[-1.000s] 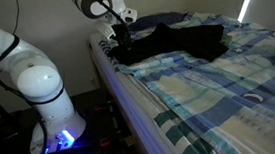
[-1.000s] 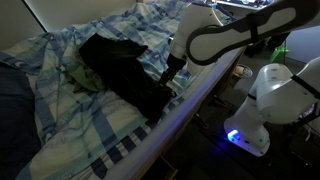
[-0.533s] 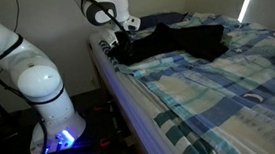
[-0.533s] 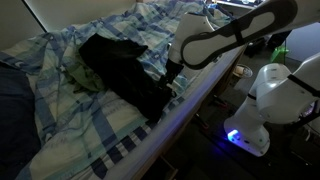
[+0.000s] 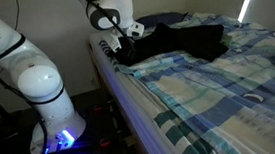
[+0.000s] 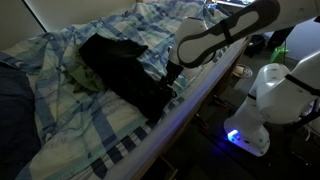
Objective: Fold the pair of trousers
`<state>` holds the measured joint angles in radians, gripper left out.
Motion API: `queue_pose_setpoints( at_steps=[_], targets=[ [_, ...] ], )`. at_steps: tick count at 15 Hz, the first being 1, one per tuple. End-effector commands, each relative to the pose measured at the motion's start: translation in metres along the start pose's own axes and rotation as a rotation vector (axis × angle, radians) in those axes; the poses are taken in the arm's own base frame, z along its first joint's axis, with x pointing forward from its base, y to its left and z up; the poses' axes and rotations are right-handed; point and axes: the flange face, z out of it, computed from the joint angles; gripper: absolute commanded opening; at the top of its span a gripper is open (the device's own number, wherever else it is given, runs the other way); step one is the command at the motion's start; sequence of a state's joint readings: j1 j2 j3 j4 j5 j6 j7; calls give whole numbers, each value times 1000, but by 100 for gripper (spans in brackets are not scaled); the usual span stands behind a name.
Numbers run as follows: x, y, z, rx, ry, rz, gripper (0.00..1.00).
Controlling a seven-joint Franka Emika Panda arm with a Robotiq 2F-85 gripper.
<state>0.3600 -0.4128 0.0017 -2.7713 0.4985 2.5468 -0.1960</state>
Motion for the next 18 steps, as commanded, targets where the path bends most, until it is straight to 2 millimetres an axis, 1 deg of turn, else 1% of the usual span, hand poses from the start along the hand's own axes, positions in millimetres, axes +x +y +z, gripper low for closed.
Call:
queue_pose_setpoints(
  at_steps=[1, 9, 12, 18],
  targets=[
    [1, 8, 10, 36, 16, -22, 100],
    [-4, 15, 24, 139, 29, -56, 100],
    [-4, 13, 28, 181, 36, -55, 100],
    [-8, 6, 42, 226, 27, -61, 100]
  ],
)
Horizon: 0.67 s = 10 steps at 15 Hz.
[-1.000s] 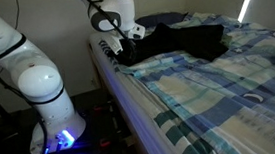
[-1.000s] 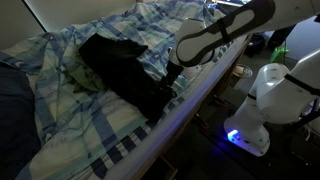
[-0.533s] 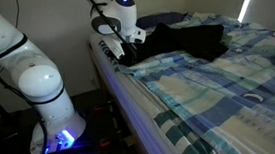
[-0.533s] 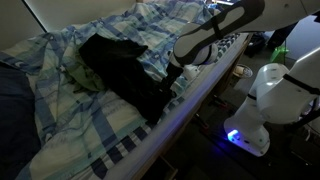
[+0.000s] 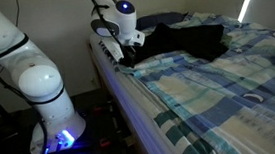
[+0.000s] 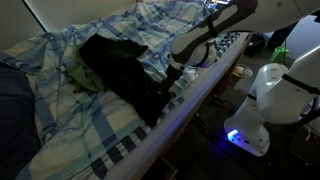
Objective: Fold the pair of trousers
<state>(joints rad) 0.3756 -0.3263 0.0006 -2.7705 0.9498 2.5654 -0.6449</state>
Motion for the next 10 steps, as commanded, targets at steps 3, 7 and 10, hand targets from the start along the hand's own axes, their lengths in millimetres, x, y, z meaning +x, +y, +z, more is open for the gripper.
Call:
queue_pose_setpoints(
  at_steps=[3, 7, 10],
  targets=[
    [-2, -4, 19, 33, -12, -9, 100],
    [-3, -4, 26, 22, -22, -13, 73],
    [-4, -3, 29, 11, -32, -8, 50]
  ],
)
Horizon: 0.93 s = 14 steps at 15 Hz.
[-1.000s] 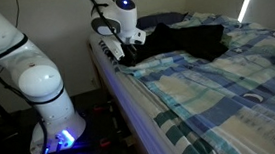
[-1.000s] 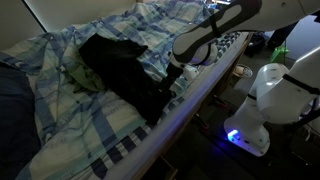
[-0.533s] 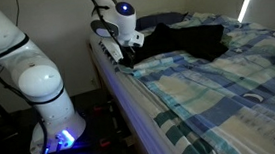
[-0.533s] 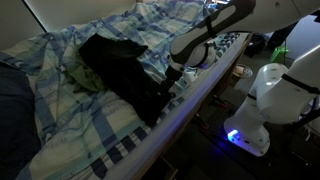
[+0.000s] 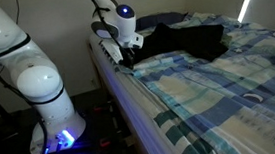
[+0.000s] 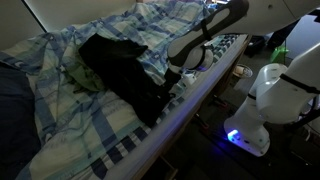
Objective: Fold the pair of trousers
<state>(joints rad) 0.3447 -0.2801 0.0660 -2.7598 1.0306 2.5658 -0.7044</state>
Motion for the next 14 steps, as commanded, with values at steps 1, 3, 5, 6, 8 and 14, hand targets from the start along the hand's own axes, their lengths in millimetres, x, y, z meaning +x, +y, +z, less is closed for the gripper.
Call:
queue_pose_setpoints(
  at_steps=[1, 3, 5, 6, 8, 14],
  targets=[
    [-1, 0, 12, -9, -15, 1, 42],
    [-1, 0, 12, -15, -16, 2, 29],
    [-1, -3, 10, -21, -15, 1, 15],
    [-1, -7, 6, -28, -13, -2, 6],
    [1, -16, -4, -43, 0, -22, 5],
    [13, -63, -56, -137, 85, -89, 5]
  ],
)
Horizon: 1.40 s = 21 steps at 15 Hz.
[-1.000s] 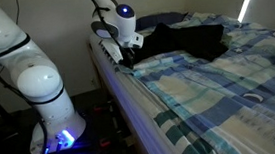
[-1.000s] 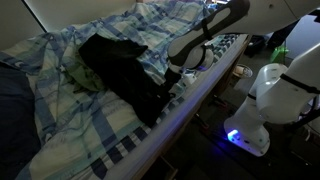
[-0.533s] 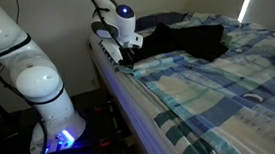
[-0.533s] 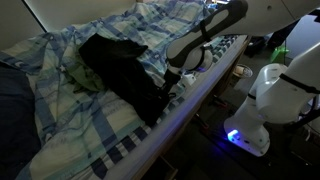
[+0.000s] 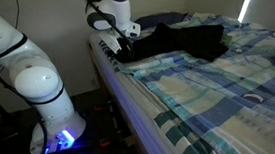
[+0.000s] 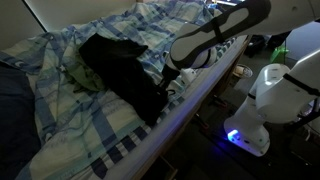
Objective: Fold the pair of trousers
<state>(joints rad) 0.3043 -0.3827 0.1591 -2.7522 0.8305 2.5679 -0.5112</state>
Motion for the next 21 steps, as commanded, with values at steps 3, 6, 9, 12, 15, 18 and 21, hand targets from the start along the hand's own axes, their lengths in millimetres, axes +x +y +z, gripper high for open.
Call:
queue_pose_setpoints(
  at_steps=[3, 6, 9, 12, 15, 18, 21],
  targets=[
    [19, -34, -56, -69, 120, -30, 5],
    [34, -43, -69, -98, 154, -52, 5],
    [31, -42, -67, -109, 129, -80, 5],
    [31, -42, -65, -107, 122, -85, 20],
    [31, -40, -65, -106, 122, -81, 5],
    [44, -46, -71, -51, 154, -57, 5],
    [67, -46, -74, 49, 187, 28, 5]
  ],
)
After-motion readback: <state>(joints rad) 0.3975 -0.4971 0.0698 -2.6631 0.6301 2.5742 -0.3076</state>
